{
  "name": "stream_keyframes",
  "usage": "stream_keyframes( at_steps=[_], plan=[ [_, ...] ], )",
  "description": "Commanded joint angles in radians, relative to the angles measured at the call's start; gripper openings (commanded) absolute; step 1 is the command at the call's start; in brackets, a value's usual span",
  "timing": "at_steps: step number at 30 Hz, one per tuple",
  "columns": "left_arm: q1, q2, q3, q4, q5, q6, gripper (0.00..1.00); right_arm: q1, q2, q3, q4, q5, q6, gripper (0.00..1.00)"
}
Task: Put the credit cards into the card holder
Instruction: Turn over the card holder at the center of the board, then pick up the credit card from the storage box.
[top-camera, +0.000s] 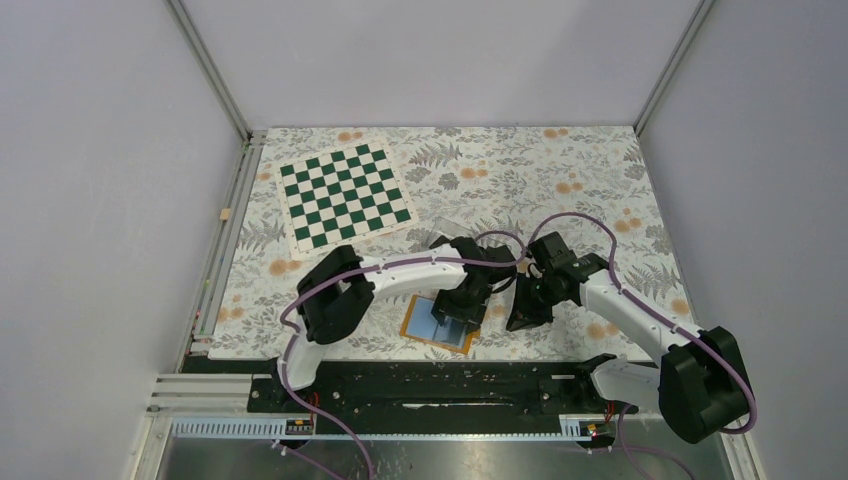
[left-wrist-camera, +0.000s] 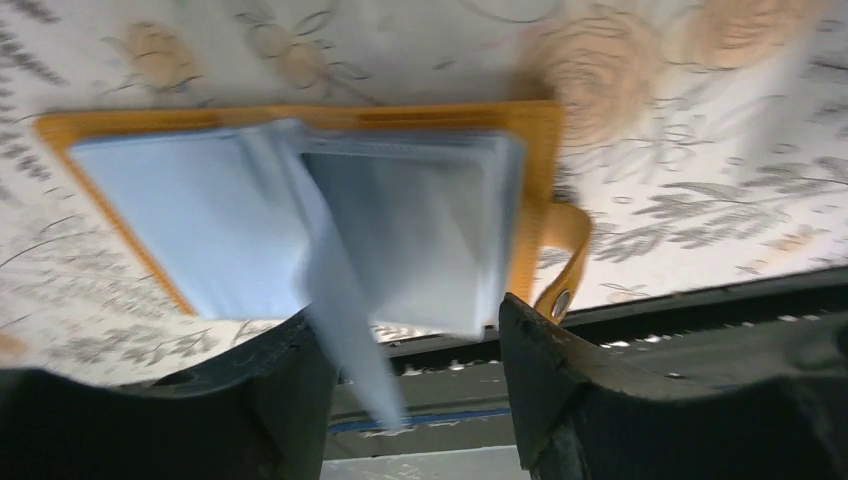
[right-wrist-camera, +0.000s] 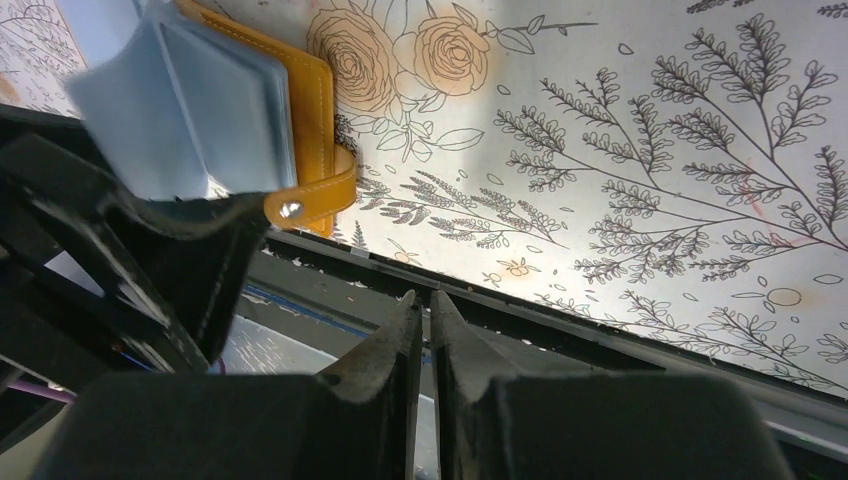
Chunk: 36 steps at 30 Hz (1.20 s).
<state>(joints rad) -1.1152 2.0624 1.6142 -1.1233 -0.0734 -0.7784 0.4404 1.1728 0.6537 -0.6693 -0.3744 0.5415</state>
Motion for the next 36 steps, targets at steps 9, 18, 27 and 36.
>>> stream_keyframes(
  at_steps=[9,18,27,36],
  plan=[
    [0.013,-0.139,-0.188,0.466,0.361,-0.085,0.59,-0.024,-0.008,0.051,-0.040,0.023,-0.037,0.15],
    [0.174,-0.384,-0.516,1.002,0.547,-0.191,0.59,-0.052,0.011,0.149,-0.050,0.031,-0.052,0.38],
    [0.460,-0.409,-0.545,1.276,0.719,-0.263,0.54,-0.130,0.198,0.346,-0.024,-0.031,-0.065,0.66],
    [0.470,-0.032,0.019,0.621,0.647,0.028,0.31,-0.150,0.464,0.527,-0.052,0.007,-0.079,0.54]
  ],
)
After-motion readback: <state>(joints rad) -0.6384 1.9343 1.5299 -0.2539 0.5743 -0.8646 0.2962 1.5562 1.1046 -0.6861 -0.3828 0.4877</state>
